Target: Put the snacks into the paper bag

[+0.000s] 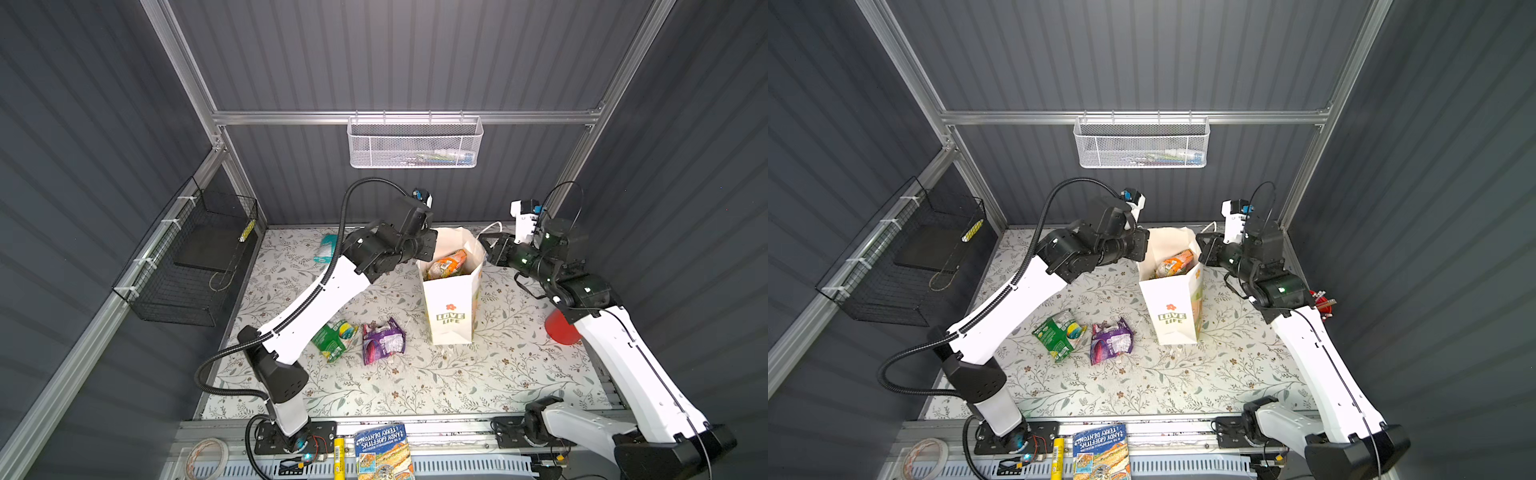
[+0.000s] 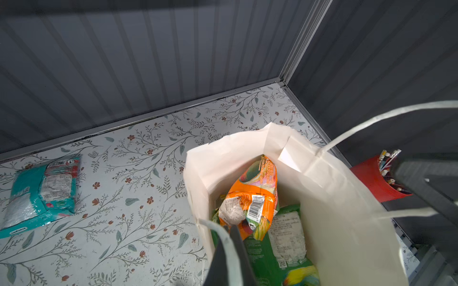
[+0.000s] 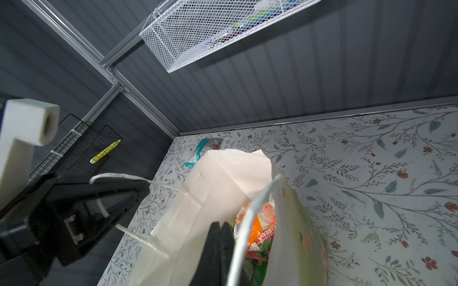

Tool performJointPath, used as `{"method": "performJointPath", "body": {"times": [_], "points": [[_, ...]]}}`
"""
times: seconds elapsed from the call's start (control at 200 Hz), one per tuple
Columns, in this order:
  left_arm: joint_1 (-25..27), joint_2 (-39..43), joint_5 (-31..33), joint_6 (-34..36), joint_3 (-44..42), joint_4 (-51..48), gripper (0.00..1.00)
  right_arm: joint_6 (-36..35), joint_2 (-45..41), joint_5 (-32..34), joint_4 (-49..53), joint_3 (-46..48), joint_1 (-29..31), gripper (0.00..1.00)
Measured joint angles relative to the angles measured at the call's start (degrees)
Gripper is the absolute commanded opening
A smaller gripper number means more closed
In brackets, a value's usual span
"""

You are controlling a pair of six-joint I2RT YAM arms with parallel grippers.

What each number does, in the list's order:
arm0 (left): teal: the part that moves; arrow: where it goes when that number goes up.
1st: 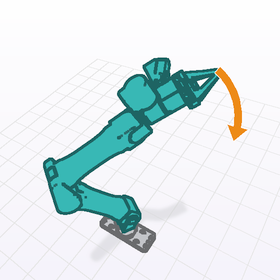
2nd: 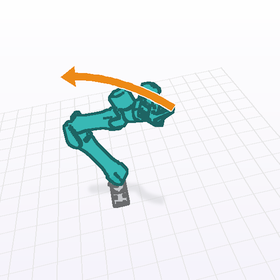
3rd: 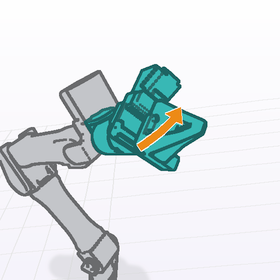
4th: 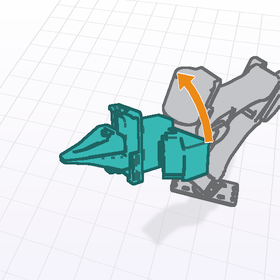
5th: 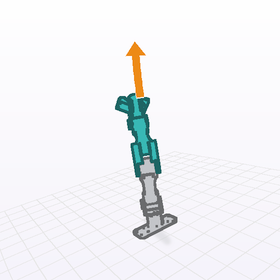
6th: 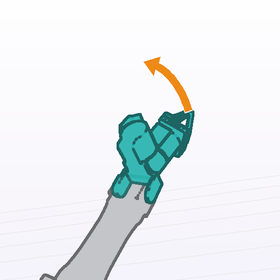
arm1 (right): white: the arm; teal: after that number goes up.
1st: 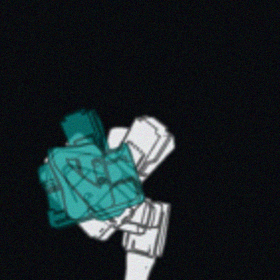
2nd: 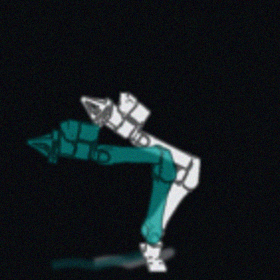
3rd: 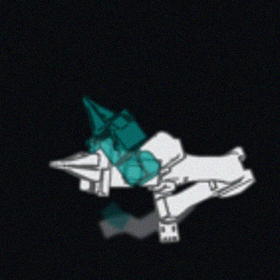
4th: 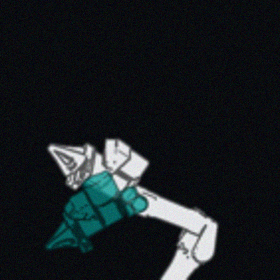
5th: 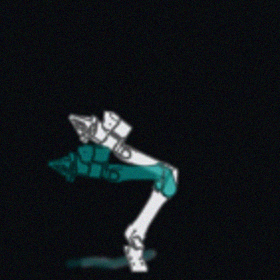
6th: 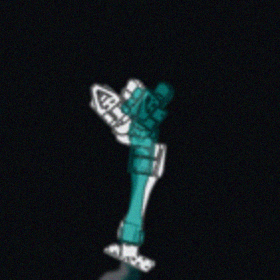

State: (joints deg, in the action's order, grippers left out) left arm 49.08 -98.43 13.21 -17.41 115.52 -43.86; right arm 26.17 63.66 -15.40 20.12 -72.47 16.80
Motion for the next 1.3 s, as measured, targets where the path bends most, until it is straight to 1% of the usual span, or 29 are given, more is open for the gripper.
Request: {"method": "performJointPath", "body": {"times": [0.095, 0.205, 0.235, 0.265, 0.37, 0.415, 0.445, 0.46, 0.485, 0.5, 0.645, 0.745, 0.841, 0.911, 0.986, 1.061, 1.211, 1.301], "points": [[0.00, 2.23, 0.02, -0.31, -4.87, 2.58, 0.00, -0.04, -1.57, 0.15, -1.29, 4.57, -0.35, 0.00], [0.00, 2.32, -0.44, -1.27, -10.80, 4.90, 0.00, 0.39, -2.03, 0.15, -2.93, 10.75, -0.92, 0.00], [0.00, 2.21, -0.52, -1.60, -12.15, 5.31, 0.03, 0.55, -2.16, 0.09, -3.32, 12.31, -0.92, 0.00], [0.00, 2.14, -0.68, -1.90, -13.44, 5.60, 0.08, 0.76, -2.43, -0.04, -3.85, 13.75, -0.92, 0.00], [0.00, 2.12, -0.92, -3.02, -15.10, 6.03, 0.41, 1.38, -4.44, -0.09, -5.01, 16.96, -0.94, 0.00], [0.00, 2.38, -1.09, -2.89, -15.10, 6.69, 0.65, 1.73, -5.68, -0.09, -5.31, 17.20, -0.96, 0.00], [0.00, 2.78, -1.14, -2.97, -15.10, 6.97, 0.79, 1.90, -6.60, -0.09, -5.60, 17.20, -0.96, 0.00], [0.00, 3.04, -1.22, -2.91, -15.13, 7.04, 0.84, 1.95, -7.13, -0.11, -5.75, 17.20, -0.96, 0.00], [0.00, 3.63, -1.27, -2.95, -15.19, 7.10, 0.97, 2.10, -7.98, -0.13, -5.95, 17.20, -0.96, 0.00], [0.00, 4.11, -1.27, -2.95, -15.26, 7.13, 0.99, 2.12, -8.52, -0.17, -6.01, 17.20, -0.96, 0.00], [0.00, 10.75, -2.03, -1.92, -16.00, 6.75, 1.00, 2.82, -12.41, -0.28, -6.75, 19.28, -0.96, 0.00], [0.00, 16.41, -4.63, -0.48, -17.42, 6.54, 1.00, 3.34, -13.14, -0.09, -7.02, 20.63, -0.98, 0.00], [0.00, 21.66, -7.37, 0.74, -20.98, 6.40, 1.00, 3.63, -13.16, 0.33, -7.58, 21.24, -1.01, 0.00], [0.00, 23.91, -8.52, 1.16, -23.50, 5.51, 1.00, 3.85, -13.22, 0.44, -7.96, 21.51, -1.01, 0.00], [0.00, 24.70, -8.44, 1.07, -25.92, 4.26, 1.00, 4.00, -13.75, 0.63, -8.24, 22.03, -1.01, 0.00], [0.00, 25.05, -7.82, 0.22, -29.97, 3.50, 1.00, 4.09, -14.64, 0.94, -8.26, 22.56, -1.01, 0.00], [0.00, 26.73, -4.39, -2.40, -43.25, 2.10, 1.00, 4.28, -16.13, 1.77, -8.24, 23.12, -1.01, 0.00], [0.00, 27.61, -3.72, -4.35, -50.16, 2.27, 1.00, 4.33, -16.06, 1.92, -8.24, 23.30, -1.01, 0.00]]}}
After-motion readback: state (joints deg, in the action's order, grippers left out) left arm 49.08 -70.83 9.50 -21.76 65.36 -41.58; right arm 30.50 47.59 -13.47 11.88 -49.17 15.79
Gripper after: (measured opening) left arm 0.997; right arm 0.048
